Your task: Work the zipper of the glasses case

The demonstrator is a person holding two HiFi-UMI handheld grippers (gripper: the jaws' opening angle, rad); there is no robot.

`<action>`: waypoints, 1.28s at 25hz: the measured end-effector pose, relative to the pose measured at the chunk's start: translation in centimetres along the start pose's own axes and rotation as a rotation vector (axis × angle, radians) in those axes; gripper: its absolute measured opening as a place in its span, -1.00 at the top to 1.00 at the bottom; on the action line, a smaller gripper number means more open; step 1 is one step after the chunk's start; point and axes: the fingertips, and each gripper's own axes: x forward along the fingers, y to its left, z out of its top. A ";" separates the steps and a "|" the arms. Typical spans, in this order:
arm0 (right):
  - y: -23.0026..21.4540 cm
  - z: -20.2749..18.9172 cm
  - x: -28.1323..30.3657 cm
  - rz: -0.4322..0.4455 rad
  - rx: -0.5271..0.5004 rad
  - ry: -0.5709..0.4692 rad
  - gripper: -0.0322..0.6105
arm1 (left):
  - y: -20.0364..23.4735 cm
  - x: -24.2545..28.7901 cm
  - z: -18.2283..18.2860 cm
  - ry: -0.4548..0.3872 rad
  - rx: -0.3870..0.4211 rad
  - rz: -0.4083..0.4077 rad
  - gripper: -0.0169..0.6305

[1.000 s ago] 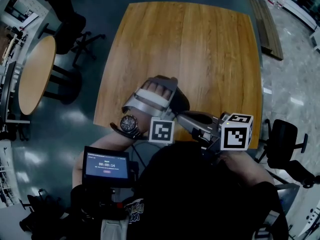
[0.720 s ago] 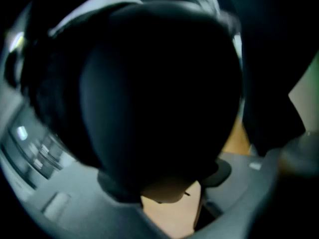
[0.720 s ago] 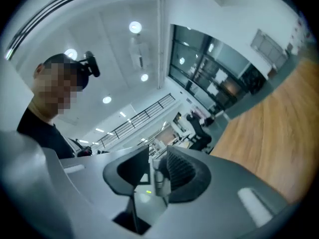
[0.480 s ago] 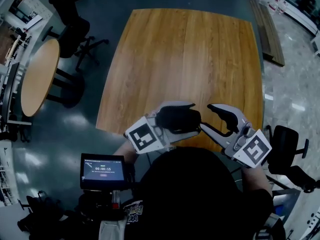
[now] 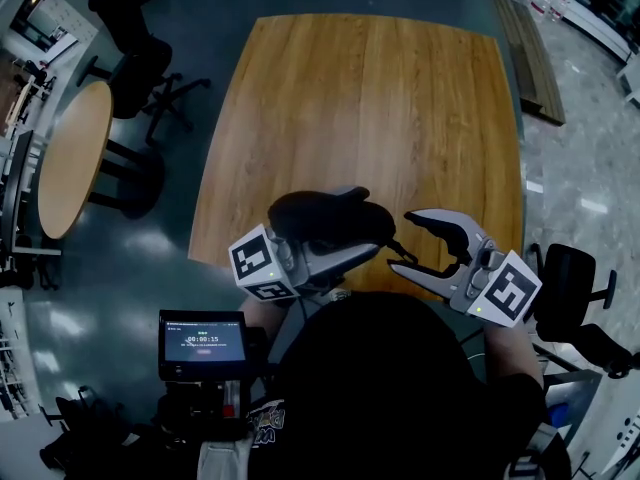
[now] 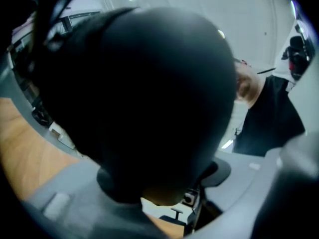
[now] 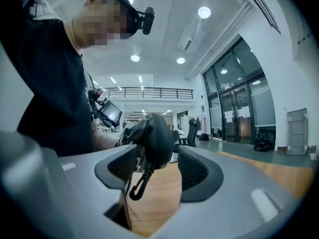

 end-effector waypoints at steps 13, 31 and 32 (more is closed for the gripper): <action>1.9 -0.9 2.3 0.121 0.092 -0.016 0.15 | -2.0 0.4 -2.4 0.063 -0.057 -0.078 0.03; -3.7 -4.5 -3.9 -0.168 -0.237 0.190 0.21 | 5.6 -11.6 -0.5 -0.247 -0.282 0.286 -0.05; -4.8 -6.0 -3.9 -0.208 -0.345 0.266 0.21 | 5.7 -12.3 -1.0 -0.226 -0.270 0.328 -0.03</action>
